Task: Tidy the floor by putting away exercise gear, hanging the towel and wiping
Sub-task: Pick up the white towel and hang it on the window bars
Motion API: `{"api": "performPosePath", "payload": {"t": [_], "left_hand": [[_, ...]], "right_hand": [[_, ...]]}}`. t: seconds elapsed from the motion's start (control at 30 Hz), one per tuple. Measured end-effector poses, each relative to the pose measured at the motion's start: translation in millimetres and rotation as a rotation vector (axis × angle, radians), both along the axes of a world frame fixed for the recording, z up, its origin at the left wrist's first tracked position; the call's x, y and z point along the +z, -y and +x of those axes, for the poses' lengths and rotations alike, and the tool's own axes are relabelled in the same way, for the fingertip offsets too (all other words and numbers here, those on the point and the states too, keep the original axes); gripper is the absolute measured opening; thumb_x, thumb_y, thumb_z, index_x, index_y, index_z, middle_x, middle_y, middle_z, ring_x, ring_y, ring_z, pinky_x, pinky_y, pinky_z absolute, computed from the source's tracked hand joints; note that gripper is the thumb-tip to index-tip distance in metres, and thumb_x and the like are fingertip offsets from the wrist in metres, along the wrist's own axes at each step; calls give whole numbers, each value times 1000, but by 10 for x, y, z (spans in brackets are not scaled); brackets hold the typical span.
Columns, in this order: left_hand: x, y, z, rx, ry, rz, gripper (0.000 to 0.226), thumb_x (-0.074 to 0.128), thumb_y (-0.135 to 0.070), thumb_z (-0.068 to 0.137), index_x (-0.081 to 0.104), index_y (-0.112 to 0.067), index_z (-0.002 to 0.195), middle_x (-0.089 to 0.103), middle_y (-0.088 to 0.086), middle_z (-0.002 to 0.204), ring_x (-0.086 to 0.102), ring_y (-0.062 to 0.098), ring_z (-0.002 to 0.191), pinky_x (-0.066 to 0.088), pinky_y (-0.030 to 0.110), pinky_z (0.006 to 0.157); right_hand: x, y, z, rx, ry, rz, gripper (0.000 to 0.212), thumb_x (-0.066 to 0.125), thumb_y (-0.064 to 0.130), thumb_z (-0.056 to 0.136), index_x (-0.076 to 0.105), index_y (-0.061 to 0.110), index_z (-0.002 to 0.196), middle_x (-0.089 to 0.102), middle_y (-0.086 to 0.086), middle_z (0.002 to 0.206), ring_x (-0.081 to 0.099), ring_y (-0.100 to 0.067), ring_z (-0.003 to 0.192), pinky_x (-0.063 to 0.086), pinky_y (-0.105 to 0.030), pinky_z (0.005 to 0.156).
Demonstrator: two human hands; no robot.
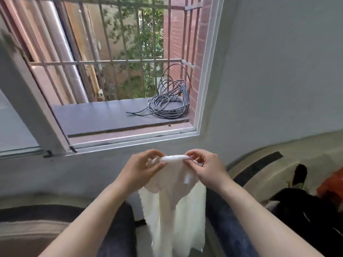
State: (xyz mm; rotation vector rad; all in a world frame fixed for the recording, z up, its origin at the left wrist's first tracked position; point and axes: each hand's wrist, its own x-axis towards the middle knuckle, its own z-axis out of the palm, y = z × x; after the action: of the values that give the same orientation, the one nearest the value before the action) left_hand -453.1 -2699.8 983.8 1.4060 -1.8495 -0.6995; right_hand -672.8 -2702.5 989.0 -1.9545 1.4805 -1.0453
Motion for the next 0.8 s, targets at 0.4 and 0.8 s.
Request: {"api": "performPosePath", "payload": {"t": [0.4,0.8], "left_hand": [[901,1864,975,151,115,-160,13,63,-39,84,63,-34,97,64,-8,89,55,-3,67,42,18,56],[1997,3669,1175,282,213,-451,19,58,-35,89,64,-24,102,61,-5,85,55,3,69,44,24,56]], "right_hand": [[899,2208,1002,129,-13,-231,14,68,22,84,72,14,95,65,5,81,51,8,65,37,-3,61],[1999,4307,1335,227,0,-459,14,68,22,85,71,15,96,62,4,79,47,7,62,35,-4,57]]}}
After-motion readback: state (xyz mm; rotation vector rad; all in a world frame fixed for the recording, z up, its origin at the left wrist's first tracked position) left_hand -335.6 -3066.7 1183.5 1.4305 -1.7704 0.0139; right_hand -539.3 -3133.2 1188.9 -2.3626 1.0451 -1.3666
